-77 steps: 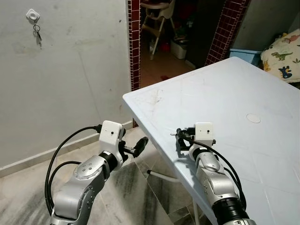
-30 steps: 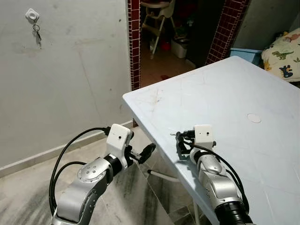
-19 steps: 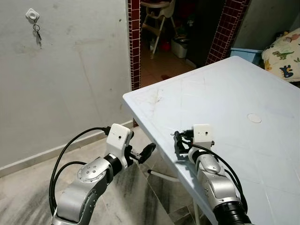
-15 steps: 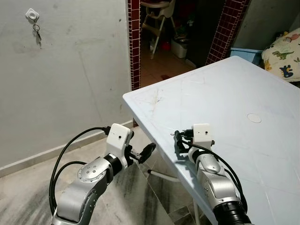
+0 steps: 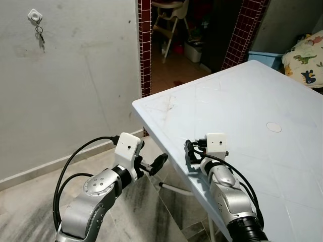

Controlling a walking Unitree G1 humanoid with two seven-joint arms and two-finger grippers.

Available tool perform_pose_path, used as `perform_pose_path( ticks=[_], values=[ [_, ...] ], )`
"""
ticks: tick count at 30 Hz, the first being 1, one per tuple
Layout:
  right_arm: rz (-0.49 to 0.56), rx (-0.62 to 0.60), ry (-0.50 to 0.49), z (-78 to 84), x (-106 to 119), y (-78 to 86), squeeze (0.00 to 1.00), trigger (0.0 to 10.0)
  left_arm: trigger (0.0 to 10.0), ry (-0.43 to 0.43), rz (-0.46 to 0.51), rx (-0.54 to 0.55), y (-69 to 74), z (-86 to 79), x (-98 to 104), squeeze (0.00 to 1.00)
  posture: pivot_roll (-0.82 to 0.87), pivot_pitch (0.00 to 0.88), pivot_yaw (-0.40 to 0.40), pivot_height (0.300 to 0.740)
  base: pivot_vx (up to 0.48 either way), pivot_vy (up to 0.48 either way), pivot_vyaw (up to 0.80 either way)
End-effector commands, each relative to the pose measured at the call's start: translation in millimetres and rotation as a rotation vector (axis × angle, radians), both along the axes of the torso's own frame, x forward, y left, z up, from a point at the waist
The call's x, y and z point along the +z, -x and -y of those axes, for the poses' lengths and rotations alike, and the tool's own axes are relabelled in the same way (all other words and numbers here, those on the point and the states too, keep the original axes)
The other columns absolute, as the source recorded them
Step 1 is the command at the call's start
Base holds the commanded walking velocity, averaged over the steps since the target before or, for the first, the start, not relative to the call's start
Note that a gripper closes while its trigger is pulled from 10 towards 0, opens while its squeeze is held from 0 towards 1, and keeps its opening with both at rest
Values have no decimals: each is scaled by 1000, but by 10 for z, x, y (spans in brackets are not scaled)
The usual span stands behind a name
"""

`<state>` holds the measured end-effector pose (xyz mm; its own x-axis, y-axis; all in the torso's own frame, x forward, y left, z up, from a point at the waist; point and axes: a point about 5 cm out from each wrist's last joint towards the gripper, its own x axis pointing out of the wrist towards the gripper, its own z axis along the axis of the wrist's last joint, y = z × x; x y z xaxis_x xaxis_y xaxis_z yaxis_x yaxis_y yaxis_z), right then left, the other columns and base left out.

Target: Hang keys on a hook

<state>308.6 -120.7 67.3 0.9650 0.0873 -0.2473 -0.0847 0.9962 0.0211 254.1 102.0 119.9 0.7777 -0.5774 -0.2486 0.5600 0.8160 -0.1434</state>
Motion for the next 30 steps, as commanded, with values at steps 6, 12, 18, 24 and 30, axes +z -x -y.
perform_pose_path(
  ticks=[6,12,18,24,30],
  values=[
    [9,-6,17,20,38,-27,0,8039,10000,-7,2,-15,-1,24,7,0,165,0,-19,740,0,0,0],
    [8,-11,-7,14,17,-12,0,0,10000,-9,0,-18,1,24,3,0,165,0,-19,740,0,0,0],
    [5,-10,-1,1,14,-9,0,0,10000,-13,4,-23,-1,24,7,0,165,0,-19,740,0,0,0],
    [-3,-3,14,-4,3,-24,0,10000,10000,-14,7,-22,-2,24,6,0,173,0,-19,740,0,0,0],
    [-8,-27,25,25,-6,-56,0,0,10000,-16,9,-19,-5,18,6,0,177,0,-22,740,0,0,0]
  ],
)
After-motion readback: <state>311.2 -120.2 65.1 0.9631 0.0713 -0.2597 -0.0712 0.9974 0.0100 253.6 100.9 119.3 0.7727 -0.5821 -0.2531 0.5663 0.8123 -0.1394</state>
